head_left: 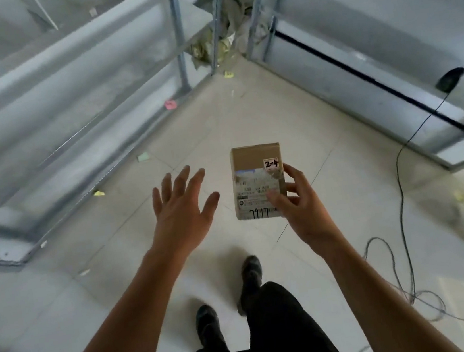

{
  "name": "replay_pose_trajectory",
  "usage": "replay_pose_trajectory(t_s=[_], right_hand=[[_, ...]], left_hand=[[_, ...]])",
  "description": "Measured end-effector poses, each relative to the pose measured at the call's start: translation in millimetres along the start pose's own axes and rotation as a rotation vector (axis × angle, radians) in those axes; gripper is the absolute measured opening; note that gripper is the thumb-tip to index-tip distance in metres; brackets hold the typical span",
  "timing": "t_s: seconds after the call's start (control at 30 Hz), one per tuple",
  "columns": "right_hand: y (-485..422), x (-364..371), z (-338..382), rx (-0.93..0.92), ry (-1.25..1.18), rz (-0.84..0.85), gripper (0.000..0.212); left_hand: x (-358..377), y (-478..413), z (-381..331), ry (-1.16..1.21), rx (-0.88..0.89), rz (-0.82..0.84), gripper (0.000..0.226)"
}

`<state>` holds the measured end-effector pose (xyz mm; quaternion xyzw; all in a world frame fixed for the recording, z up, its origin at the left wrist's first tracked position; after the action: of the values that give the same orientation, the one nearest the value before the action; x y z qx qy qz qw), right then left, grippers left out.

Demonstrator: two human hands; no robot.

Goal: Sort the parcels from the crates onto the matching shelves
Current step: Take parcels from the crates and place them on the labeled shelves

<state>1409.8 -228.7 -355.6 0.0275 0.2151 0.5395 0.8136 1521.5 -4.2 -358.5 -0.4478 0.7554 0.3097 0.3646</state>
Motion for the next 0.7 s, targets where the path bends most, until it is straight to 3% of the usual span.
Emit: replay_pose_trajectory(t_s=[0.4,0.7], right_hand=[[-221,-117,18,-0.04,-0.065,-0.077,0.065],[-369,-168,56,-0.047,-0.082,-0.038,0.064]], left_hand=[[22,-231,-109,-0.162,0.067,0.061,0.072],[2,-387,-181,-0.162,0.124,0.007,0.07]])
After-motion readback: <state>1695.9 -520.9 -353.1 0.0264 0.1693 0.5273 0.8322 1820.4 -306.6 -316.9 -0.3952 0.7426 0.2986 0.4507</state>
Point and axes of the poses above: each hand's wrist, its own y-axis away from the middle knuckle, its own x-axis out of the palm, z = x × y, the point moved 9 cm from there along -y, towards the middle knuckle, and after that the axes turned 5 degrees about y, right-handed, at the moved point
